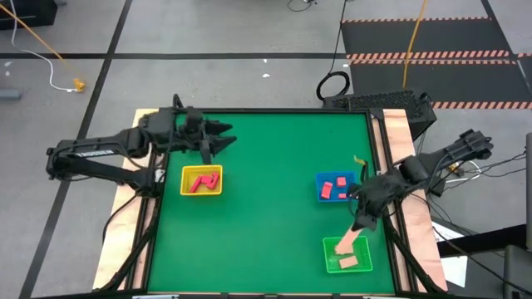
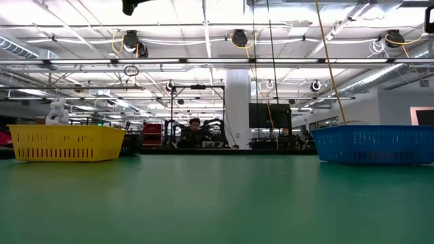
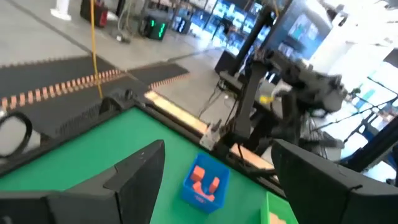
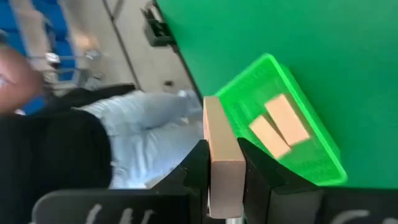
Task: Sort & place blocks by color
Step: Put the brown block into the green bin, then return to Home Position
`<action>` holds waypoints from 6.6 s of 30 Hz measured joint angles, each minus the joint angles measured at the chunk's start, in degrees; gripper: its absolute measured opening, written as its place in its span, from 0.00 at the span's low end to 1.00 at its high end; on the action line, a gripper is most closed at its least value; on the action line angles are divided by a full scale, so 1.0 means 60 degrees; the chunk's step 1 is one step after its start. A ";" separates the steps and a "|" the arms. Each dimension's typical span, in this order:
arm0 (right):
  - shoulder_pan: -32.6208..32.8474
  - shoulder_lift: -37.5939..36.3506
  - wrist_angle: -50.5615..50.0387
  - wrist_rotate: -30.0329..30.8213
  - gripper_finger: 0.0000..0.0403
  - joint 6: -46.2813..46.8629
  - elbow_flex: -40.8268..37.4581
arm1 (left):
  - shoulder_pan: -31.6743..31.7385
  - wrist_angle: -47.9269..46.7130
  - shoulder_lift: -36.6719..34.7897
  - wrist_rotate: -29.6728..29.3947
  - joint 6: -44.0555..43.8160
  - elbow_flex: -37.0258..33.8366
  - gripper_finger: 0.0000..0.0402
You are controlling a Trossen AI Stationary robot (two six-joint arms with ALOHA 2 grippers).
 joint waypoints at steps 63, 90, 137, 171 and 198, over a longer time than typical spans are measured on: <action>0.2296 0.2158 0.2453 0.2459 0.38 -0.1255 -0.1293 | -0.0029 -0.3379 -0.1163 0.1536 0.2777 0.0004 0.73; 0.1954 -0.0347 0.2003 0.3555 0.42 -0.3167 -0.1297 | -0.0022 -0.3292 -0.1449 0.1374 0.3629 0.0011 0.73; 0.1954 -0.2938 0.5791 1.0454 0.42 -0.6400 -0.4225 | -0.0011 0.7986 -0.2864 0.0523 -0.0587 -0.9353 0.73; 0.1954 -0.4027 1.3542 1.0450 0.42 -0.8550 -0.8615 | -0.0008 0.6654 -0.2857 0.0083 -0.0103 -0.9424 0.73; 0.1954 -0.4030 1.3509 1.0457 0.42 -0.8535 -0.8644 | -0.0010 0.5950 -0.2857 0.0028 -0.0300 -0.9424 0.73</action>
